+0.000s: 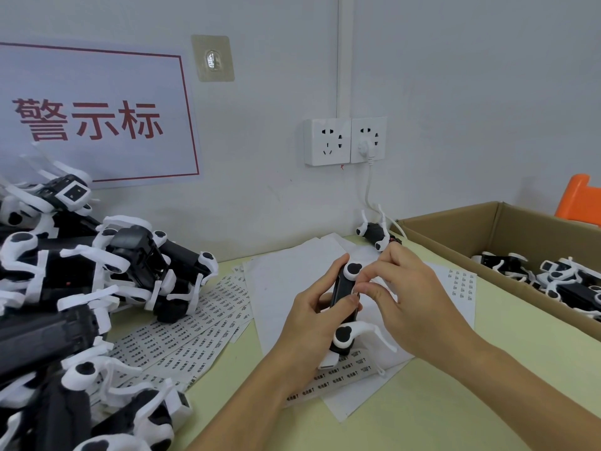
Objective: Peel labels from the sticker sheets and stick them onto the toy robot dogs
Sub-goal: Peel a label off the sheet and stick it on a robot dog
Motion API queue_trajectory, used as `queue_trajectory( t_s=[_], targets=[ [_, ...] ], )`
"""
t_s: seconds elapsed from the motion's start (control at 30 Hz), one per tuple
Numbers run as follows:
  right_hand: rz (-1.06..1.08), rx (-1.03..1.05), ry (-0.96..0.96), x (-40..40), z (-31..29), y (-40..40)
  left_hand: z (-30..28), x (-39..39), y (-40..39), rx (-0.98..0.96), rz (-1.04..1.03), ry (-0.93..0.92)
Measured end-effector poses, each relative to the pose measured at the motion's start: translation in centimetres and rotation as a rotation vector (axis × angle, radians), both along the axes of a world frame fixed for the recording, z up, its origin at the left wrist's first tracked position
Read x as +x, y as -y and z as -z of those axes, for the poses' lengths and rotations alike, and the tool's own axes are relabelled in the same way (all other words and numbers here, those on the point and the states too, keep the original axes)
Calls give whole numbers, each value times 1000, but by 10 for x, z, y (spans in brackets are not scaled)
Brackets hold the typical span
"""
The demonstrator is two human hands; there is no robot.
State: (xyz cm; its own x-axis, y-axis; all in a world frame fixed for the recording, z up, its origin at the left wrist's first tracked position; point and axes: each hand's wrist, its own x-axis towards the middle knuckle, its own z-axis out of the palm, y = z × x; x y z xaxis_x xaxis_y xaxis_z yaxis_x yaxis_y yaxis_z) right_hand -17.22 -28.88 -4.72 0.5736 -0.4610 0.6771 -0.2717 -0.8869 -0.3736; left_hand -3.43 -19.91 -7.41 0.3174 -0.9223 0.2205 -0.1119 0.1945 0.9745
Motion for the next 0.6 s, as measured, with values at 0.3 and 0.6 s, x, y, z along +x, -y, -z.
queue_trajectory(
  t_s=[0.3,0.6],
  targets=[
    [5,-6,-2,0,0,1,0,-1,1,15,-18,10],
    [89,-40,12,-1,-4,-5,-1,-4,0,2,-24,1]
  ],
)
